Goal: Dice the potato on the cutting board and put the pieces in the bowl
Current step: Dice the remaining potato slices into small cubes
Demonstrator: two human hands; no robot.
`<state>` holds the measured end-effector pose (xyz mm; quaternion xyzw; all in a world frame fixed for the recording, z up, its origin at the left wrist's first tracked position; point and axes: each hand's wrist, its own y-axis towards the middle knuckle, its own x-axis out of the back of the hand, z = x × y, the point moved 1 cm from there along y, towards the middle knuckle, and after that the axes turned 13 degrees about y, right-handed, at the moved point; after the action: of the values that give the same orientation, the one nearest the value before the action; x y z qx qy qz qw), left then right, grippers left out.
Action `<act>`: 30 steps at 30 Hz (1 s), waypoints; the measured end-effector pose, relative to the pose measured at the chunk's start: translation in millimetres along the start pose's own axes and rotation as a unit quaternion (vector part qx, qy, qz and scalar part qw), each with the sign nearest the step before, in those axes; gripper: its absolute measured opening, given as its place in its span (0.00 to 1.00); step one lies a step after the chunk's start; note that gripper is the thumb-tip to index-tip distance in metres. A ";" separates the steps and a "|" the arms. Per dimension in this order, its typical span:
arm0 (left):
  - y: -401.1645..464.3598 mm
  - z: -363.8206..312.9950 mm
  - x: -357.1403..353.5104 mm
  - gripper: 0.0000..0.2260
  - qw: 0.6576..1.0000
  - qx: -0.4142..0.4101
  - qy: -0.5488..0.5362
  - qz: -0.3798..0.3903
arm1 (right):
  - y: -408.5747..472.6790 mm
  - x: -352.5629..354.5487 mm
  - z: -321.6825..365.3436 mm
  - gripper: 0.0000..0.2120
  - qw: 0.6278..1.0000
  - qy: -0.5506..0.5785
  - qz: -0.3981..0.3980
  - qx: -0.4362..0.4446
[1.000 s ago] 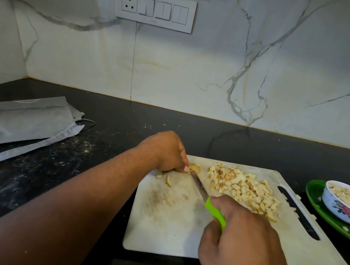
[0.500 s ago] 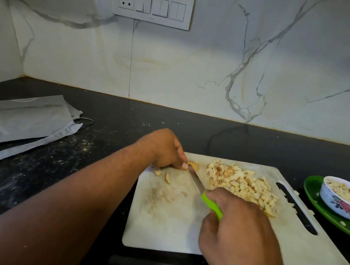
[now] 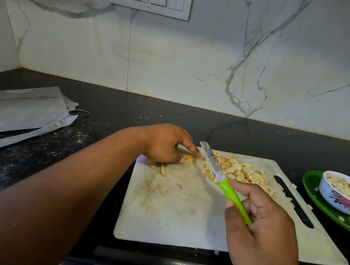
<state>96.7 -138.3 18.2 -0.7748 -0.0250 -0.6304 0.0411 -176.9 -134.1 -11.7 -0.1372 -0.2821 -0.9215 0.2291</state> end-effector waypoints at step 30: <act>-1.3 1.8 -8.0 0.06 0.976 0.154 -0.130 -0.080 | 41.1 -42.3 28.2 0.17 0.980 -0.193 0.048 -0.025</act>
<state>96.7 -136.7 10.0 -0.8298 -0.1886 -0.5144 0.1057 -116.6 -133.3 13.6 -0.3318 -0.2913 -0.8721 0.2111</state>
